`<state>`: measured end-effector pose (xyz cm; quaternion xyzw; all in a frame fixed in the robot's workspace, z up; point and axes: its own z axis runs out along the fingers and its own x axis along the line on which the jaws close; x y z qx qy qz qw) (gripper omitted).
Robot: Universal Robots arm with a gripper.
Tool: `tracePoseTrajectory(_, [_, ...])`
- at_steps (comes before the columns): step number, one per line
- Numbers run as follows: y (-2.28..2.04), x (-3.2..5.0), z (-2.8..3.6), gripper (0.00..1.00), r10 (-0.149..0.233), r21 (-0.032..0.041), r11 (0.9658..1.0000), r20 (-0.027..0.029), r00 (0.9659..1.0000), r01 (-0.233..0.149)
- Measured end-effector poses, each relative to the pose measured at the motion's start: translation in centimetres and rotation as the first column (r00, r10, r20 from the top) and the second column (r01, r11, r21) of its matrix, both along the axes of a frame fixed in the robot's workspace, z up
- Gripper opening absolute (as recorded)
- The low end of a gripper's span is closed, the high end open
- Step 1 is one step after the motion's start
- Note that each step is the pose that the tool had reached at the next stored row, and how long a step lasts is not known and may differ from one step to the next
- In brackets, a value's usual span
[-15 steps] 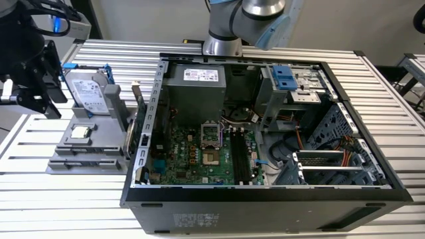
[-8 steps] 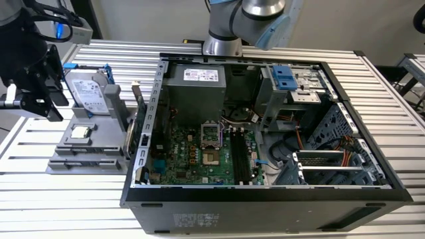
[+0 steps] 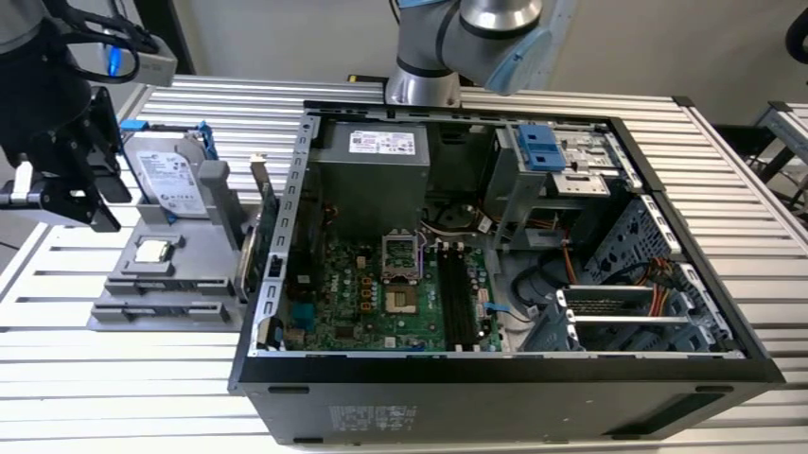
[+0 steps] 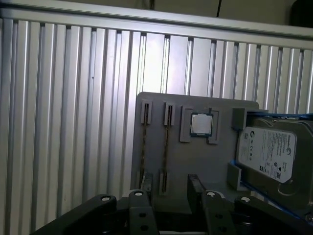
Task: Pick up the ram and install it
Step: 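Pick up the ram and move it above insertion slot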
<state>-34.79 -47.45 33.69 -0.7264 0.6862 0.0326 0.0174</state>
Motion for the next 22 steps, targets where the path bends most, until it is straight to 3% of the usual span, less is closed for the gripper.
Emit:
tracePoseTrajectory(5, [0.0,-0.02,-0.09,1.0,0.0,0.0001,1.0,0.0003,1.0,0.0])
tracePoseTrajectory(8, [0.0,-0.11,-0.35,1.0,0.0,0.0001,1.0,0.004,1.0,0.0])
tracePoseTrajectory(14, [-0.03,-0.2,-1.33,1.0,-0.003,-0.0002,1.0,0.007,1.0,0.003])
tracePoseTrajectory(22, [-0.24,-0.19,-2.78,1.0,-0.051,-0.0001,0.9987,0.007,0.9987,0.051])
